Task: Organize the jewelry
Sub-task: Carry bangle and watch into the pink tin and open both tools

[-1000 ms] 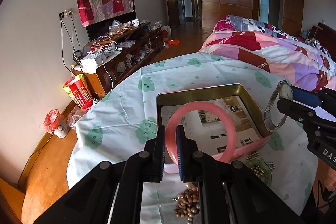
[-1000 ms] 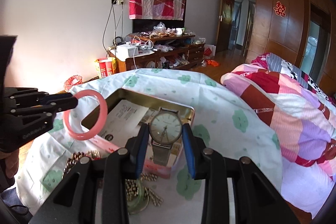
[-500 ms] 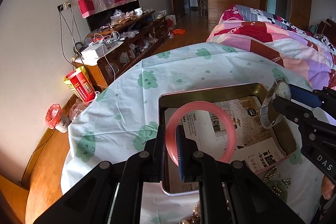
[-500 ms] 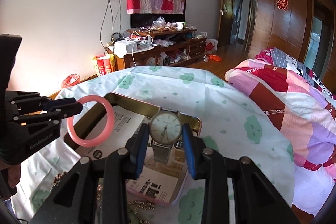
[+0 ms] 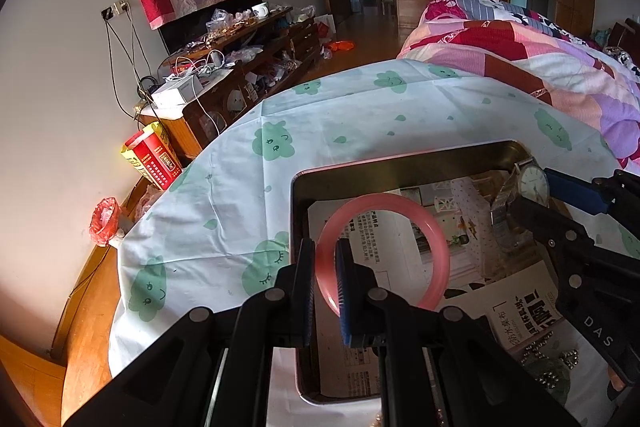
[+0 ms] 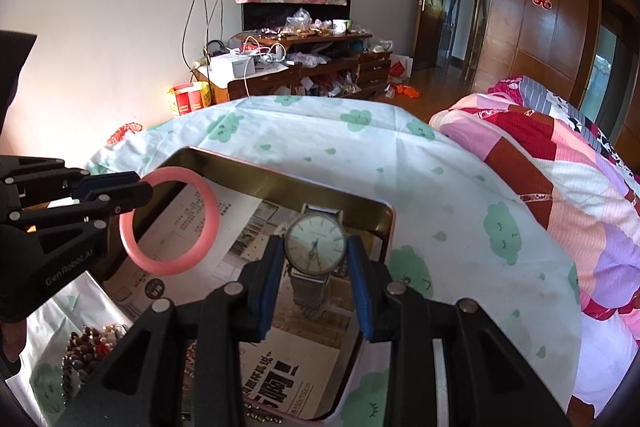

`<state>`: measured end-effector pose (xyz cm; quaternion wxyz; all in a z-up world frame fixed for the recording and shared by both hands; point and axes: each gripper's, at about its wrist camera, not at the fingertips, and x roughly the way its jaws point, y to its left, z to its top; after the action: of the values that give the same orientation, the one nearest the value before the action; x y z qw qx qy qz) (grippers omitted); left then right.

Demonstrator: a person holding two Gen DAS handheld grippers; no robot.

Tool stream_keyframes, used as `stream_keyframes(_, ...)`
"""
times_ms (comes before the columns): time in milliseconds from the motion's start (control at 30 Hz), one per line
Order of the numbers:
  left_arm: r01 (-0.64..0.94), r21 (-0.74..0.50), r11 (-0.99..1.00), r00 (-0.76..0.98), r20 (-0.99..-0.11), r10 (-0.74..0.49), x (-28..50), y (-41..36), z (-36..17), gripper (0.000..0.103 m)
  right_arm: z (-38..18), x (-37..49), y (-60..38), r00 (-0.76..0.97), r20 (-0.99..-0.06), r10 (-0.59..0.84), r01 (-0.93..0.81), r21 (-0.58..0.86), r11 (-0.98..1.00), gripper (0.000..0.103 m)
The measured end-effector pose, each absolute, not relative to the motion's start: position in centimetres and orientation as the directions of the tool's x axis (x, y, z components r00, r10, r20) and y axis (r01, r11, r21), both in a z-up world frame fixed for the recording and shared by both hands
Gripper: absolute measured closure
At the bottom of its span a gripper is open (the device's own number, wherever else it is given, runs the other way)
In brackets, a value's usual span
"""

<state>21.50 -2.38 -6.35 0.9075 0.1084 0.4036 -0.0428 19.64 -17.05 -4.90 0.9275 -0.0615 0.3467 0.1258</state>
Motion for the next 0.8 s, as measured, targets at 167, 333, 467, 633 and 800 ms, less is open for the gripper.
stream_keyframes(167, 0.172, 0.166, 0.971, 0.660, -0.751, 0.011, 21.74, -2.50, -6.91, 0.093, -5.30, 19.71, -16.81, 0.727, -0.662, 0.180, -0.273, -0.038, 0.961, 0.069)
stream_keyframes(333, 0.173, 0.167, 0.971, 0.650, -0.759, 0.015, 21.98, -2.49, -7.41, 0.093, -5.65, 19.90, -16.81, 0.727, -0.666, 0.170, -0.270, -0.049, 0.962, 0.068)
stream_keyframes(467, 0.172, 0.165, 0.971, 0.654, -0.756, 0.012, 22.04, -2.55, -7.38, 0.093, -5.78, 19.96, -16.95, 0.728, -0.666, 0.164, -0.264, -0.051, 0.963, 0.068)
stream_keyframes(633, 0.167, 0.175, 0.970, 0.657, -0.754, 0.023, 21.95, -2.54, -7.36, 0.089, -5.91, 19.82, -17.08, 0.729, -0.664, 0.166, -0.263, -0.048, 0.963, 0.066)
stream_keyframes(800, 0.173, 0.150, 0.973, 0.657, -0.754, 0.000, 21.36, -2.57, -7.16, 0.070, -5.88, 19.26, -17.30, 0.737, -0.654, 0.172, -0.261, -0.040, 0.965, 0.051)
